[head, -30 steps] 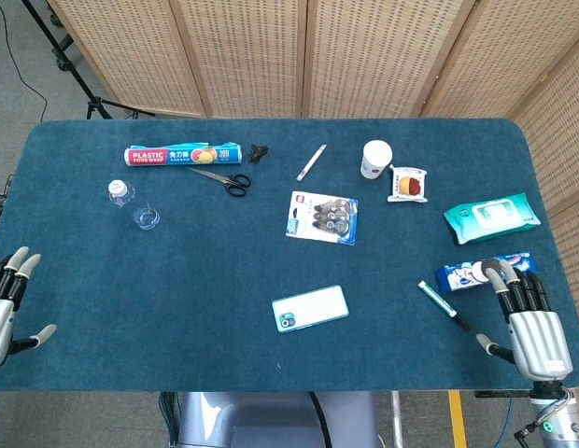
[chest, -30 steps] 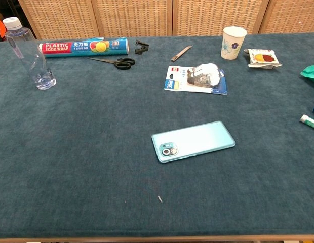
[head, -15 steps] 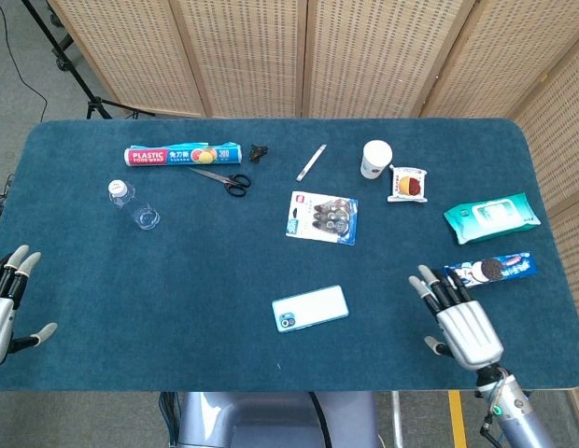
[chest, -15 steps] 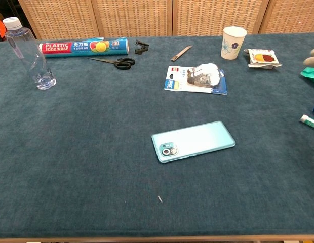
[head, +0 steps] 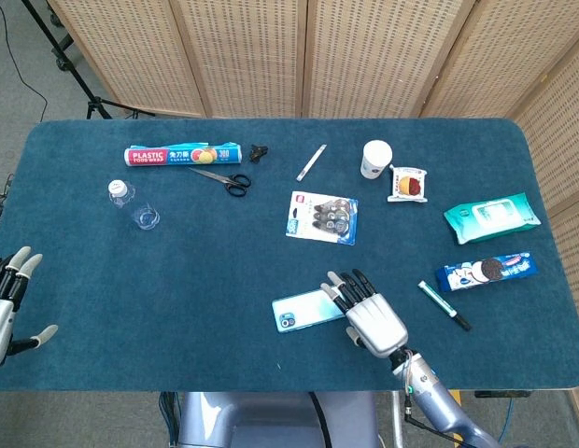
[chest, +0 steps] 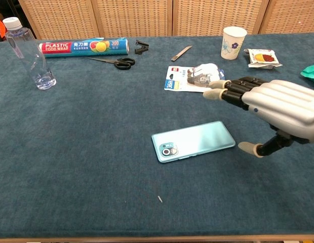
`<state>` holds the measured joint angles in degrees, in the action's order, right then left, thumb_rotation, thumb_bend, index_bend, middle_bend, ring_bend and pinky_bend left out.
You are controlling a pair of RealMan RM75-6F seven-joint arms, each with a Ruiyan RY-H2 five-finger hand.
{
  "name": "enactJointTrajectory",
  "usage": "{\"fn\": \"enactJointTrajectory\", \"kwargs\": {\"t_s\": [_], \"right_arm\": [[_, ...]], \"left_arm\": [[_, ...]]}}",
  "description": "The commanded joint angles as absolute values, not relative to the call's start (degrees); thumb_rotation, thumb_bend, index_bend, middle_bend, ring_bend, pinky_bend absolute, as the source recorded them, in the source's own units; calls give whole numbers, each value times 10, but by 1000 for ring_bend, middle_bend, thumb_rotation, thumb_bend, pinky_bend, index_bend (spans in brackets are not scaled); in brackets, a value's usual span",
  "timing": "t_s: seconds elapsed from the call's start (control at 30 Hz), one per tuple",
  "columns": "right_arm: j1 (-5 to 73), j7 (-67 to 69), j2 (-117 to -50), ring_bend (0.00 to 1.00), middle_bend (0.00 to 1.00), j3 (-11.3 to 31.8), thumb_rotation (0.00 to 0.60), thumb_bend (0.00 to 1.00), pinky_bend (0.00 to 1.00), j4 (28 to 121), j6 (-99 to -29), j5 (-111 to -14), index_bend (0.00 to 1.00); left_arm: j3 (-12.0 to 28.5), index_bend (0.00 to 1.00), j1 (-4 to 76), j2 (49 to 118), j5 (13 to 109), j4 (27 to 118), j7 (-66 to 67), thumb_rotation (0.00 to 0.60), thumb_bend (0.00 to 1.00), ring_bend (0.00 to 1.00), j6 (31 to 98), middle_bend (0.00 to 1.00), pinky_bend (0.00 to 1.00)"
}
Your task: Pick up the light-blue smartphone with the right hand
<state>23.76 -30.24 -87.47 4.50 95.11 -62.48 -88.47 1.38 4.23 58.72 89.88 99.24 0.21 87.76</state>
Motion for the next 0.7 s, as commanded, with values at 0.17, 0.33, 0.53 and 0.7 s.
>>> {"fn": "enactJointTrajectory", "kwargs": {"t_s": [0.17, 0.33, 0.53, 0.7], "right_arm": [[254, -329, -915, 0, 0, 48, 600, 388, 0, 924, -611, -856, 0], [260, -334, -933, 0, 0, 44, 600, 388, 0, 904, -606, -845, 0], [263, -330, -946, 0, 0, 37, 600, 388, 0, 882, -607, -838, 0], [267, -320, -954, 0, 0, 37, 600, 388, 0, 867, -614, -840, 0]], "left_arm": [[14, 0, 43, 585, 898, 992, -2, 600, 0, 0, 876, 0, 0], [14, 0, 43, 585, 897, 992, -1, 600, 0, 0, 874, 0, 0], [15, 0, 44, 585, 895, 993, 0, 600, 0, 0, 873, 0, 0], [16, 0, 45, 585, 890, 993, -2, 600, 0, 0, 871, 0, 0]]}}
